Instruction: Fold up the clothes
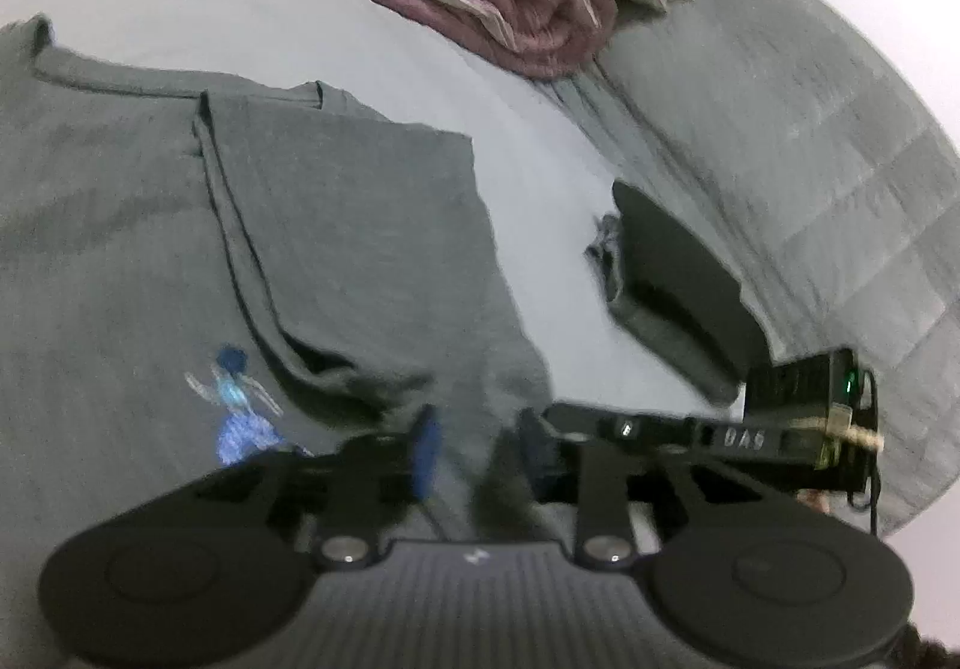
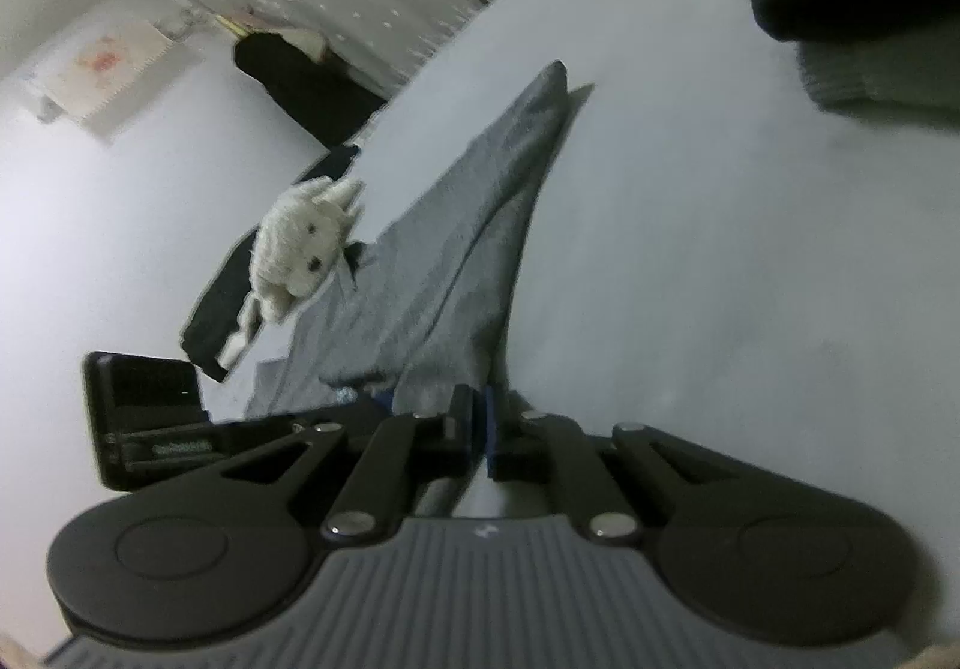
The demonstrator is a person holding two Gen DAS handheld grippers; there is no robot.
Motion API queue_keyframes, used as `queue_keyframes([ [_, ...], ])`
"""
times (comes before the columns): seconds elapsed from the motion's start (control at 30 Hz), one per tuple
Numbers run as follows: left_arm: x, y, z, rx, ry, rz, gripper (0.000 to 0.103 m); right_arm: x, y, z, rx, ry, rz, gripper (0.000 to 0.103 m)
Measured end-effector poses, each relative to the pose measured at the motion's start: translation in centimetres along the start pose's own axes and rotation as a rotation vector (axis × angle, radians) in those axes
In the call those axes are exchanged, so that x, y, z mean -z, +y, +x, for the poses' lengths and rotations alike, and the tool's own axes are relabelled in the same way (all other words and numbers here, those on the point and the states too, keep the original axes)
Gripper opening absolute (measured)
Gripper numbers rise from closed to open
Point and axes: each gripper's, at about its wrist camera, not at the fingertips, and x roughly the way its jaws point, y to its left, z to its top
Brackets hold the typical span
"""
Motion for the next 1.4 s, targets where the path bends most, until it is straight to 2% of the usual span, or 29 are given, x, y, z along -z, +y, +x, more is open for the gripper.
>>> queue_keyframes([
  [0.07, 0.8, -0.9, -0.5, -0.013, -0.024, -0.015, 0.048, 0.6, 0.4, -0.9, 0.012, 0.004, 0.034, 0.015],
  [0.13, 1.8, -1.9, -1.3, -0.041, -0.033, -0.013, 0.050, 1.5, 0.8, -2.1, 0.029, 0.005, 0.064, 0.018],
  [0.2, 2.7, -2.6, -2.3, -0.050, -0.036, -0.027, 0.051, 2.5, 1.6, -3.3, 0.058, 0.002, 0.070, 0.025],
  [0.27, 3.7, -3.0, -3.2, -0.057, -0.044, -0.052, 0.051, 3.4, 2.5, -4.4, 0.089, -0.003, 0.073, 0.036],
  [0.3, 4.1, -3.2, -3.6, -0.063, -0.050, -0.065, 0.051, 3.8, 3.2, -5.1, 0.111, -0.011, 0.068, 0.037],
  [0.5, 6.3, -3.9, -5.6, -0.110, -0.064, -0.117, 0.051, 6.9, 8.8, -8.6, 0.234, -0.056, -0.039, 0.037],
  [0.73, 8.3, -4.0, -6.7, -0.125, -0.111, -0.114, 0.050, 13.6, 15.2, -10.5, 0.352, -0.040, -0.232, 0.037],
  [0.87, 8.2, -3.9, -6.2, -0.117, -0.118, -0.099, 0.047, 17.2, 17.0, -10.0, 0.406, -0.036, -0.341, 0.037],
  [1.03, 8.0, -3.1, -5.5, -0.077, -0.142, -0.120, 0.039, 20.4, 17.4, -8.8, 0.408, 0.022, -0.424, 0.036],
  [1.13, 8.1, -2.3, -5.2, -0.053, -0.174, -0.161, 0.035, 21.2, 18.7, -7.6, 0.443, 0.025, -0.539, 0.036],
  [1.23, 8.1, -1.5, -5.2, -0.048, -0.204, -0.209, 0.024, 21.8, 19.7, -6.7, 0.442, 0.028, -0.637, 0.035],
  [1.33, 7.9, -1.2, -5.4, -0.066, -0.224, -0.243, 0.023, 22.2, 19.6, -5.8, 0.457, 0.074, -0.705, 0.028],
  [1.4, 7.8, -1.3, -5.4, -0.079, -0.232, -0.251, 0.023, 22.4, 19.1, -4.7, 0.487, 0.124, -0.727, 0.027],
])
